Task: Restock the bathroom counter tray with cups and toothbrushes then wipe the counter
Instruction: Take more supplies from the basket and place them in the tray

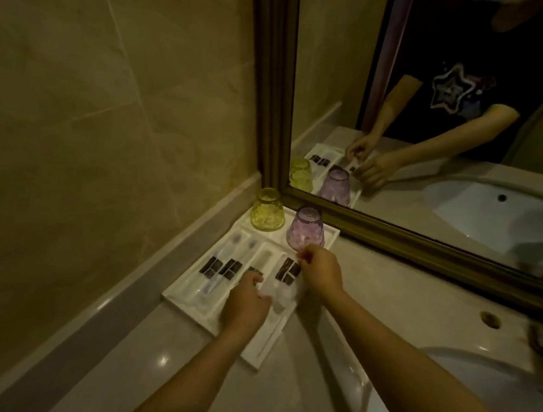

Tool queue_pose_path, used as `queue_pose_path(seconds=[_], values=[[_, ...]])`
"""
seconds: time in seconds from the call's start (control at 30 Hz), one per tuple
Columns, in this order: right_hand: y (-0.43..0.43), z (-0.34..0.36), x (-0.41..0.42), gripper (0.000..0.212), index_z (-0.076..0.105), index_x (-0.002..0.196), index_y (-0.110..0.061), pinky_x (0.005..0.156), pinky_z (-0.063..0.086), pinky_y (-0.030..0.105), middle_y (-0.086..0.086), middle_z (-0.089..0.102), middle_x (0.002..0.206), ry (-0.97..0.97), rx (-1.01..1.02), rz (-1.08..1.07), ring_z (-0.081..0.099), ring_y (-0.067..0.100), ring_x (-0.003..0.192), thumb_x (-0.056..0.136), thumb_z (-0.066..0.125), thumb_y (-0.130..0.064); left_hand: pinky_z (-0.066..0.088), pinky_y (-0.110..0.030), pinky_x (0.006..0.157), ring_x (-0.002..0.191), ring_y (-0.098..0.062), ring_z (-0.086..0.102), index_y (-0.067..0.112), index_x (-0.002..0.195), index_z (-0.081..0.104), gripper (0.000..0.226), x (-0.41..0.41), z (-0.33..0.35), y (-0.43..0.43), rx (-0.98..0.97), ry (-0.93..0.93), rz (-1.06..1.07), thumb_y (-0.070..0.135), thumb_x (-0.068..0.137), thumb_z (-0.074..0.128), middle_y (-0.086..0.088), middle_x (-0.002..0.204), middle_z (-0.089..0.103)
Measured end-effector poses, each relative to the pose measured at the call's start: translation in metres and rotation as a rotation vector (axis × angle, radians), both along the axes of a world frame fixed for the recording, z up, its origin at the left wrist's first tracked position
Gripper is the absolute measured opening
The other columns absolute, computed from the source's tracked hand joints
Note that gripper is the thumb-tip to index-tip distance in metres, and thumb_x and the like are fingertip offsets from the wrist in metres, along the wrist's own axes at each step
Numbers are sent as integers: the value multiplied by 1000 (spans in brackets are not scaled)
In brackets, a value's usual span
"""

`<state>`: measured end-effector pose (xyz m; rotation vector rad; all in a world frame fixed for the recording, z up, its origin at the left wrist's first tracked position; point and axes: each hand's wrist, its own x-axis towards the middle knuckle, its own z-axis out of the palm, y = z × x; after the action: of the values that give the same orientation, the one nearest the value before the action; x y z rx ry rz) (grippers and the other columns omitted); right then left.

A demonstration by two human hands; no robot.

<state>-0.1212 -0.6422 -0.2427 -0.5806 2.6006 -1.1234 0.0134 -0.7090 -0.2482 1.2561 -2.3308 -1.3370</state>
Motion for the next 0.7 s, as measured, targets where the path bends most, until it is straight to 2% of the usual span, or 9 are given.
queue_pose_path(seconds=[0.07,0.17,0.3,0.37,0.5,0.57,0.7], values=[[-8,-12,-8,16,66,91,-20,89,46,37,8,66,99,107,95,11,58,25,95,89,52,-14,53,-38,76,91,-25,61,27,112,46,34,-10,-9,-6,-81,-51,-54,20,82,58,-5,103,63],[-11,-25,-14,16,65,92,-19,83,31,35,9,60,103,256,193,48,47,28,102,89,50,-15,48,-34,72,96,-25,60,26,113,46,31,-19,-17,-12,-221,-120,-156,22,85,55,-6,110,63],[-12,-33,-13,18,62,102,-18,88,28,38,6,59,109,408,256,112,42,24,108,90,48,-17,49,-40,81,107,-26,58,31,125,37,42,-24,-19,-15,-403,-181,-273,24,87,53,-5,122,57],[-12,-31,-13,16,60,100,-17,87,27,37,6,59,108,425,253,103,43,23,106,90,48,-16,48,-39,79,105,-27,57,32,127,33,46,-25,-18,-16,-497,-195,-343,23,88,53,-7,122,51],[-8,-27,-6,14,57,101,-19,91,26,37,5,60,110,450,232,75,44,22,106,89,50,-21,49,-36,77,98,-25,56,28,125,42,37,-21,-16,-22,-583,-179,-443,23,90,52,-7,121,41],[-4,-27,7,24,56,104,-19,95,23,39,4,59,111,459,236,128,44,22,108,86,55,-34,49,-35,79,99,-25,56,26,123,46,33,-20,-15,-27,-550,-188,-465,28,90,52,-7,120,41],[9,-32,26,54,46,125,-23,112,7,57,3,48,126,424,469,305,38,24,122,80,55,-51,47,-36,78,102,-26,55,26,125,47,38,-19,-12,-39,-516,-240,-571,37,89,51,-8,120,44]])
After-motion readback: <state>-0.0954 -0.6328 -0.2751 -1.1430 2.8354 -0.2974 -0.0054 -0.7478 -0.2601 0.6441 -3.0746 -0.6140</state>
